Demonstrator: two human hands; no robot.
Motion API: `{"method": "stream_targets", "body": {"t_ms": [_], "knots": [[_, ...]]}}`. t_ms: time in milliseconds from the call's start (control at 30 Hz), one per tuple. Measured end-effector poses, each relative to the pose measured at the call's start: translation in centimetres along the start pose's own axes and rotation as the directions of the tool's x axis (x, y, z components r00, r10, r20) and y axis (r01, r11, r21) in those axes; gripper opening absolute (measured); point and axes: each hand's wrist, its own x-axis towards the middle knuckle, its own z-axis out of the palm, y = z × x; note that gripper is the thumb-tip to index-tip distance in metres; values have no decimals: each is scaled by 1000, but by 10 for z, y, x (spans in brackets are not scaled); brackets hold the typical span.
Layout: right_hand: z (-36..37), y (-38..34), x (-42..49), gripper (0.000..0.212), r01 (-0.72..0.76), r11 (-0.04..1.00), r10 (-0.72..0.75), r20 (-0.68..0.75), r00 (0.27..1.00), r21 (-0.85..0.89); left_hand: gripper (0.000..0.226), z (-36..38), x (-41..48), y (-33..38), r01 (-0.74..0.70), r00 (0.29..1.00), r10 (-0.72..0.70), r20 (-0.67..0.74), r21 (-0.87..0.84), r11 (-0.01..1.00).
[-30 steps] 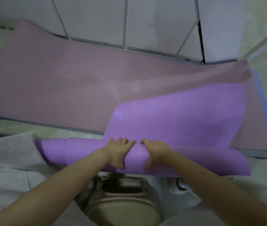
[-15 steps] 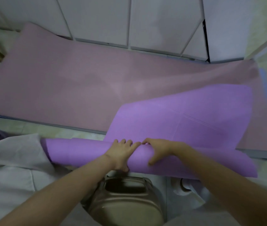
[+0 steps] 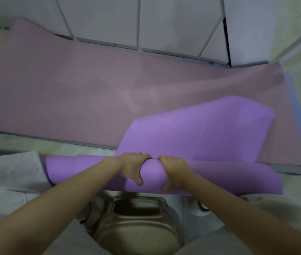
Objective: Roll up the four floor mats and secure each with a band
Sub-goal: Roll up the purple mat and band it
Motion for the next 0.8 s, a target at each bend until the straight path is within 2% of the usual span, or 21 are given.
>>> {"method": "stream_targets", "body": {"t_ms": [100, 167, 300, 433, 533, 633, 733, 800], "knots": [[-12, 0, 11, 93, -22, 999, 19, 124, 992, 26, 105, 18, -13, 9, 38, 995, -13, -100, 251, 967], [-20, 0, 17, 97, -25, 999, 19, 194, 981, 31, 113, 36, -21, 20, 115, 983, -56, -175, 348, 930], [-26, 1, 23, 96, -10, 1000, 4, 297, 955, 21, 119, 59, -24, 26, 187, 963, -92, -252, 385, 904], [-28, 3, 23, 94, -13, 999, -4, 344, 939, 48, 113, 51, -19, 18, 126, 961, -25, -277, 352, 927], [-27, 6, 21, 93, -30, 990, -14, 306, 952, 141, 109, 39, -13, 14, 114, 967, -26, -254, 341, 933], [-21, 9, 11, 95, -17, 979, -27, 211, 977, 201, 108, 31, -5, 11, 98, 984, -42, -172, 331, 938], [1, 3, -5, 111, 32, 999, -35, 85, 996, 36, 106, 22, 3, 9, 61, 997, -49, -52, 260, 964], [20, -4, -13, 128, -7, 996, 9, 21, 1000, -85, 106, 13, 6, 9, 34, 999, -40, 25, 204, 978]]}}
